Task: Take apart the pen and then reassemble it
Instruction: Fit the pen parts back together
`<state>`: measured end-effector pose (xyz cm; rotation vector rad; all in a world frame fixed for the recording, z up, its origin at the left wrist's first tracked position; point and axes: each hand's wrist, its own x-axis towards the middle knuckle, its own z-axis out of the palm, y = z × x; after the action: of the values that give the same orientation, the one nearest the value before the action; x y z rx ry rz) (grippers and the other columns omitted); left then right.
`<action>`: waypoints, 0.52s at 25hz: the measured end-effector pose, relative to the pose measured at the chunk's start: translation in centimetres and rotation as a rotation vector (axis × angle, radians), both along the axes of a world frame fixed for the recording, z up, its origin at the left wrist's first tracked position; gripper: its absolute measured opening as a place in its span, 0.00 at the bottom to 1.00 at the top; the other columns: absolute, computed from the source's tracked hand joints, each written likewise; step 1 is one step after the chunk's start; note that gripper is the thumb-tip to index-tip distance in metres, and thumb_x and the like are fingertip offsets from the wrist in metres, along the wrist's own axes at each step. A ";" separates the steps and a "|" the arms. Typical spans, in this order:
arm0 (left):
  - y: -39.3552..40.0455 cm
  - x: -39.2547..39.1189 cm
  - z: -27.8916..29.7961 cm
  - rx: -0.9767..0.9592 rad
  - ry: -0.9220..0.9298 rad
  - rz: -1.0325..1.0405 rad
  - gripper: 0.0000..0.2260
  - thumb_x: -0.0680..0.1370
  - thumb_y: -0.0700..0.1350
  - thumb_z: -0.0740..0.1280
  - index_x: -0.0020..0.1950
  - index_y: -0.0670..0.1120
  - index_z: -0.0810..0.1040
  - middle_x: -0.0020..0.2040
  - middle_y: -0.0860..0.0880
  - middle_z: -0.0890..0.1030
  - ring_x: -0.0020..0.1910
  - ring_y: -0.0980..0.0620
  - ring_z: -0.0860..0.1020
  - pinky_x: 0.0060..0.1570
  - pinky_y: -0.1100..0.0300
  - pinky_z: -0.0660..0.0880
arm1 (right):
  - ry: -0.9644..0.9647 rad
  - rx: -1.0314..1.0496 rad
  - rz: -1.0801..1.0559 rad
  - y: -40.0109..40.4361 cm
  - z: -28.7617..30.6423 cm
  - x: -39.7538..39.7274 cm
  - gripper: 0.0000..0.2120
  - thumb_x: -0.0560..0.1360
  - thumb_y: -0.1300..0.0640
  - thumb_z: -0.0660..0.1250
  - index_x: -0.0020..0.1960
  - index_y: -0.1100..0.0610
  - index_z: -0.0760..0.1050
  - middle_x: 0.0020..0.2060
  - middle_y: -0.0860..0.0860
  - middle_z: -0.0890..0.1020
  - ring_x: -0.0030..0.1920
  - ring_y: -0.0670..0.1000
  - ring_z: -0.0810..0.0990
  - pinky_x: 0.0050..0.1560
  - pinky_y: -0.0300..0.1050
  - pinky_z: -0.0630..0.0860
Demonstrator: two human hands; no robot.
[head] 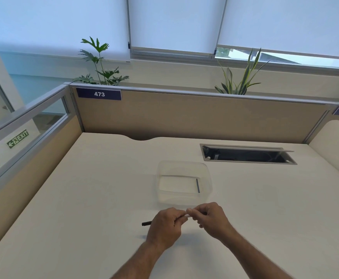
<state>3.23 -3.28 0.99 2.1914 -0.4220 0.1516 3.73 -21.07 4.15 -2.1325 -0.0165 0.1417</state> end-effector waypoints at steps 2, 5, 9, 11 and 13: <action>0.1 -0.1 -0.1 0.013 -0.001 0.006 0.07 0.79 0.47 0.67 0.53 0.51 0.84 0.42 0.50 0.85 0.39 0.53 0.80 0.41 0.52 0.78 | 0.034 0.067 0.036 -0.3 -0.1 -0.1 0.07 0.76 0.48 0.71 0.46 0.49 0.85 0.35 0.53 0.86 0.33 0.44 0.81 0.35 0.41 0.80; 0.2 0.0 0.0 -0.005 0.007 0.037 0.08 0.79 0.47 0.66 0.54 0.50 0.84 0.44 0.51 0.86 0.42 0.53 0.81 0.43 0.54 0.78 | 0.038 0.148 0.124 -0.9 -0.3 -0.4 0.11 0.73 0.56 0.74 0.54 0.47 0.80 0.40 0.52 0.87 0.37 0.47 0.83 0.38 0.42 0.81; 0.2 0.1 0.6 0.008 0.056 -0.033 0.09 0.80 0.49 0.64 0.46 0.48 0.83 0.38 0.50 0.84 0.38 0.51 0.79 0.41 0.52 0.76 | -0.027 0.112 0.162 -1.1 -1.1 -0.3 0.08 0.74 0.61 0.73 0.50 0.51 0.83 0.39 0.50 0.87 0.36 0.46 0.83 0.40 0.41 0.79; 0.2 0.2 0.8 0.011 0.103 -0.080 0.11 0.80 0.50 0.62 0.44 0.47 0.81 0.36 0.50 0.83 0.37 0.52 0.79 0.40 0.52 0.76 | -0.066 0.103 0.192 -1.3 -1.2 -0.2 0.06 0.74 0.58 0.72 0.50 0.50 0.84 0.39 0.48 0.87 0.36 0.46 0.83 0.41 0.38 0.78; 0.5 0.4 0.8 0.007 0.163 -0.119 0.11 0.80 0.49 0.62 0.42 0.48 0.81 0.36 0.50 0.83 0.35 0.56 0.78 0.38 0.58 0.76 | -0.138 0.027 0.256 -1.6 -1.1 -0.1 0.05 0.75 0.53 0.71 0.49 0.47 0.84 0.39 0.45 0.87 0.37 0.45 0.83 0.41 0.37 0.78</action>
<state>3.64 -2.74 1.84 2.1595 -0.4599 -0.0932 3.59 -22.66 3.10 -2.1025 -0.3715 0.1427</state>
